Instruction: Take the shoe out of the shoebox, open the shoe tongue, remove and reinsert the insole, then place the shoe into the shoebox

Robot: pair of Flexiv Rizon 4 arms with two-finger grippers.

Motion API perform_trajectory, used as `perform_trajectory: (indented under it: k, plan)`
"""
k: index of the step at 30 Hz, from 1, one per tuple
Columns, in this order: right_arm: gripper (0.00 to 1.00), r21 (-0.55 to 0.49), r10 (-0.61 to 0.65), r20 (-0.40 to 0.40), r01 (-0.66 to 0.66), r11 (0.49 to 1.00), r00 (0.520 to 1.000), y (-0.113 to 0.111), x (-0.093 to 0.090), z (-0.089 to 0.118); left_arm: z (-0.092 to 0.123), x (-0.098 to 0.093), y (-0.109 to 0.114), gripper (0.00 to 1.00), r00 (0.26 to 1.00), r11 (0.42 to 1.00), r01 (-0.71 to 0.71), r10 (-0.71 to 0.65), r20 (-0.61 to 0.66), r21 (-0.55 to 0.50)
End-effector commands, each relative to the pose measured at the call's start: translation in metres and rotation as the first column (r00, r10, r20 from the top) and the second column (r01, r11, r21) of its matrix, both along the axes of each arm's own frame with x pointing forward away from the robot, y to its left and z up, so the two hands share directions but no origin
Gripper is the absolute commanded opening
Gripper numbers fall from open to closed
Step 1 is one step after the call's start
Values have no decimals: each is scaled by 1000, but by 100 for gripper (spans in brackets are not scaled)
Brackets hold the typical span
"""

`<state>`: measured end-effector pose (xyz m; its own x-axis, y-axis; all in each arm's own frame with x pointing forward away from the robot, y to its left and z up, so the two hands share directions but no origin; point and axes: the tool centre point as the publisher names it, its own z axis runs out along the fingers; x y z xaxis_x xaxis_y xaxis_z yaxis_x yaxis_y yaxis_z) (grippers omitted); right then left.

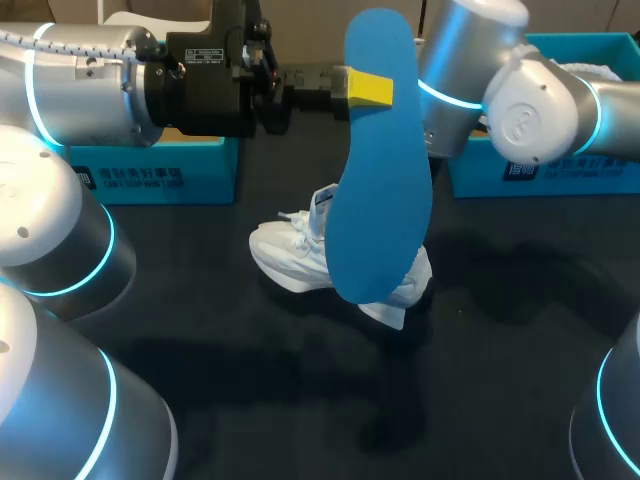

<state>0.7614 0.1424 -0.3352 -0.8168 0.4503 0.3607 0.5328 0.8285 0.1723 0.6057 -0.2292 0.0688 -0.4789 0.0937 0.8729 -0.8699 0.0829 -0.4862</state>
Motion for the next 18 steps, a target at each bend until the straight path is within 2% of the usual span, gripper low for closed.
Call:
perform_trajectory:
  k: [1, 5, 6, 7, 18]
  plan:
    - [0, 124, -501, 64, 491, 862, 863, -5, -21, -3, 0, 1, -2, 0, 1000, 1000, 1, -1, 0, 2]
    - [0, 139, -620, 54, 609, 781, 783, -2, -29, -1, 0, 1, -2, 0, 1000, 1000, 1, -1, 0, 2]
    - [0, 138, -628, 51, 618, 774, 776, -3, -29, 1, 0, 1, -2, 0, 1000, 1000, 1, -1, 0, 2]
    - [0, 126, -563, 73, 552, 824, 823, -6, -23, 6, 0, 1, -2, 0, 1000, 1000, 1, -1, 0, 2]
    - [0, 126, -563, 73, 552, 824, 823, -6, -23, 6, 0, 1, -2, 0, 1000, 1000, 1, -1, 0, 2]
